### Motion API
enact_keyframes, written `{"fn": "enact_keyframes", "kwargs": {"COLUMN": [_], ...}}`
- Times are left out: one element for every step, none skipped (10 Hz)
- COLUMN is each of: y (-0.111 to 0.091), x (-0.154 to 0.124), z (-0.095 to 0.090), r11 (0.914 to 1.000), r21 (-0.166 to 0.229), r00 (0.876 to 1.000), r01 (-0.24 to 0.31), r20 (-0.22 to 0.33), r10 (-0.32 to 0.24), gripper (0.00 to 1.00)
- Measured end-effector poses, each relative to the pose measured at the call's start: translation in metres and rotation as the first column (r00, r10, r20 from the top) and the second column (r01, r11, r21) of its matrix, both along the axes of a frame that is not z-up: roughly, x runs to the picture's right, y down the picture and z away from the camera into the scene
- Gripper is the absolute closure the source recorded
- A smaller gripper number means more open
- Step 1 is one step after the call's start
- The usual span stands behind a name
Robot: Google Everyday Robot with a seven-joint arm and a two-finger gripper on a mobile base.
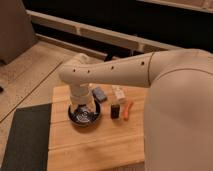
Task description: Knock the eraser over
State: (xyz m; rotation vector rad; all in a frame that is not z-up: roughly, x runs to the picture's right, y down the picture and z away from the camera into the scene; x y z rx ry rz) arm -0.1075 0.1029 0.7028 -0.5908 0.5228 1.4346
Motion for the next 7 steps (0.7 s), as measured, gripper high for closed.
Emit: {"fn": "enact_keyframes", "kwargs": {"y": [0.000, 0.000, 0.000, 0.000, 0.000, -0.001, -0.003], "x": [0.000, 0.000, 0.000, 0.000, 0.001, 0.013, 0.029], "z": [0.000, 0.000, 0.000, 0.000, 0.001, 0.010, 0.018], "r11": [1.0000, 1.0000, 1.0000, 1.0000, 0.9999, 0.9977, 0.9964], "r21": [0.000, 0.000, 0.000, 0.001, 0.003, 0.005, -0.004], "r00": [1.000, 1.000, 1.000, 1.000, 1.000, 0.998, 0.996], "r01": [0.000, 0.000, 0.000, 0.003, 0.011, 0.067, 0.084], "r20": [0.000, 0.000, 0.000, 0.000, 0.000, -0.012, -0.037], "r10": [0.000, 0.000, 0.000, -0.003, -0.011, -0.067, -0.084], "gripper": [0.35, 0.35, 0.35, 0.35, 0.35, 0.35, 0.35]}}
